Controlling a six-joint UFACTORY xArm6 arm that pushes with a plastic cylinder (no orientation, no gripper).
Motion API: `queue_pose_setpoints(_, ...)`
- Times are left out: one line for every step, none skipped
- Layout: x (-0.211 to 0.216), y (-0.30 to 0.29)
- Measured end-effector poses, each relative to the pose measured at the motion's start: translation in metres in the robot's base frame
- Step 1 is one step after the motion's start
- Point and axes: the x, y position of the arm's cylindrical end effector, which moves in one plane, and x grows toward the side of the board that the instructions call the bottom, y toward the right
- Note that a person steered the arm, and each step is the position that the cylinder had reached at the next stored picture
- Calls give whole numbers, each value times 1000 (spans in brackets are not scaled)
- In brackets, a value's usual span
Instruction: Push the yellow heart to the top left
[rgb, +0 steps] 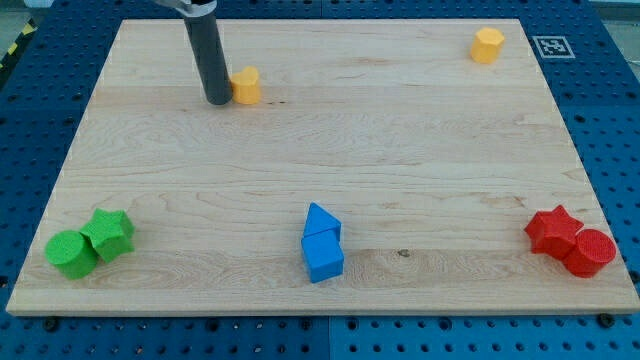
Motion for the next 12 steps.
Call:
queue_pose_setpoints(-1, 0)
queue_pose_setpoints(18, 14)
queue_pose_setpoints(19, 53)
queue_pose_setpoints(17, 65)
queue_pose_setpoints(3, 61)
queue_pose_setpoints(-13, 46)
queue_pose_setpoints(-17, 27)
queue_pose_setpoints(-26, -4)
queue_pose_setpoints(-41, -32)
queue_pose_setpoints(-56, -49)
queue_pose_setpoints(-72, -59)
queue_pose_setpoints(-85, -75)
